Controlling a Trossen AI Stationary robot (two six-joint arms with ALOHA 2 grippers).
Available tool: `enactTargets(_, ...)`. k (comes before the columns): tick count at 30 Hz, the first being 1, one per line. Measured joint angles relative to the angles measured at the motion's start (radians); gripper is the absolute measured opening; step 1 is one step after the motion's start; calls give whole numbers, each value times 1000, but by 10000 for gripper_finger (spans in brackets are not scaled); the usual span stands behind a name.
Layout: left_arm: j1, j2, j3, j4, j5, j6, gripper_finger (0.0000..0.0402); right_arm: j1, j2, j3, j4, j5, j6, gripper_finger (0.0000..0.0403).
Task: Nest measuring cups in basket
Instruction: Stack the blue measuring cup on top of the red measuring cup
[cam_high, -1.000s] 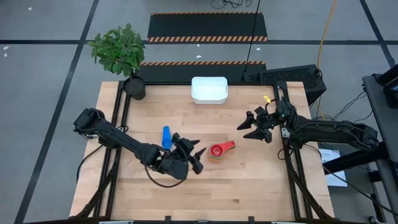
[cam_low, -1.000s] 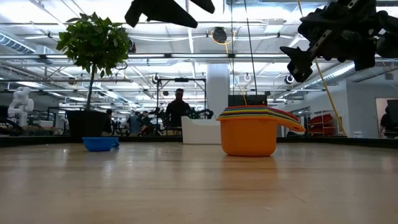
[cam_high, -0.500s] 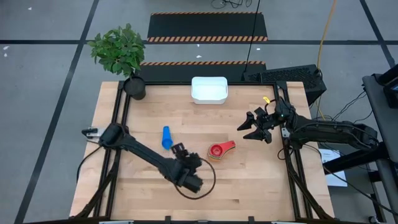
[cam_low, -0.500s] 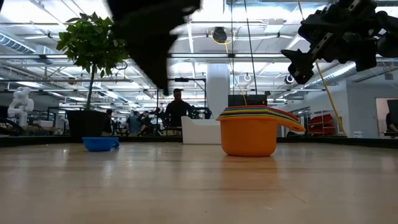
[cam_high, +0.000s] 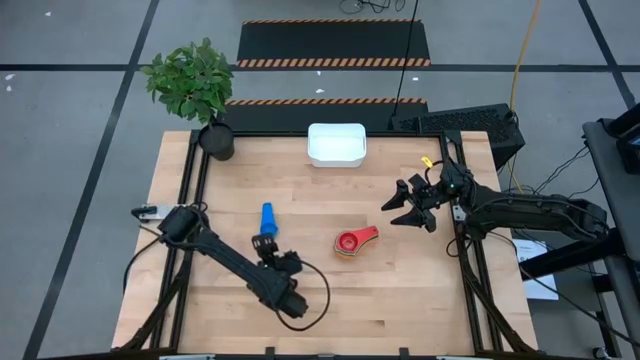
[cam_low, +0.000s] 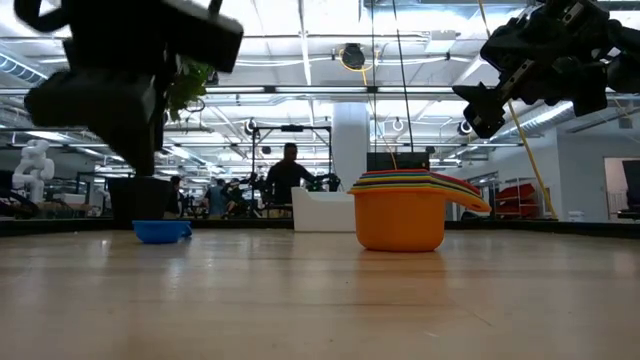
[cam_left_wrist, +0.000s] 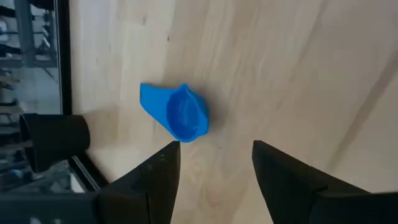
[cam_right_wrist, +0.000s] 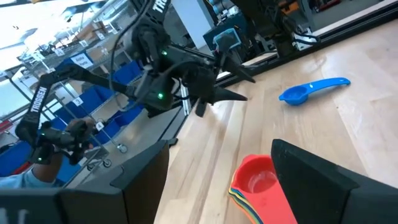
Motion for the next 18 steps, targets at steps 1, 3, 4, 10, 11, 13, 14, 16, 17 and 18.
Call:
enactTargets(1,1,0,-17,9,0,14,202,0,0,0,0,0,0,274)
enactTargets(3,4,0,-59,47,10,47,202,0,0,0,-1,0,0,274)
enactTargets(4,7,0,-85,75,19,62,202,0,0,0,-1,0,0,274)
enactTargets(10,49,1,-199,176,32,21,202,0,0,0,-1,0,-3,274)
enactTargets(11,61,0,-208,175,47,-8,202,0,0,0,0,0,-3,274)
enactTargets(13,84,0,-222,175,59,-34,202,0,0,0,-1,0,-9,274)
enactTargets(14,94,-2,-229,178,59,-31,202,0,0,0,0,1,-10,274)
enactTargets(16,113,-6,-238,193,60,12,202,0,0,0,0,1,-13,274)
enactTargets(17,124,-7,-240,197,60,34,202,0,0,0,-1,1,-13,274)
enactTargets(18,134,-8,-242,199,64,55,202,0,0,0,0,1,-14,274)
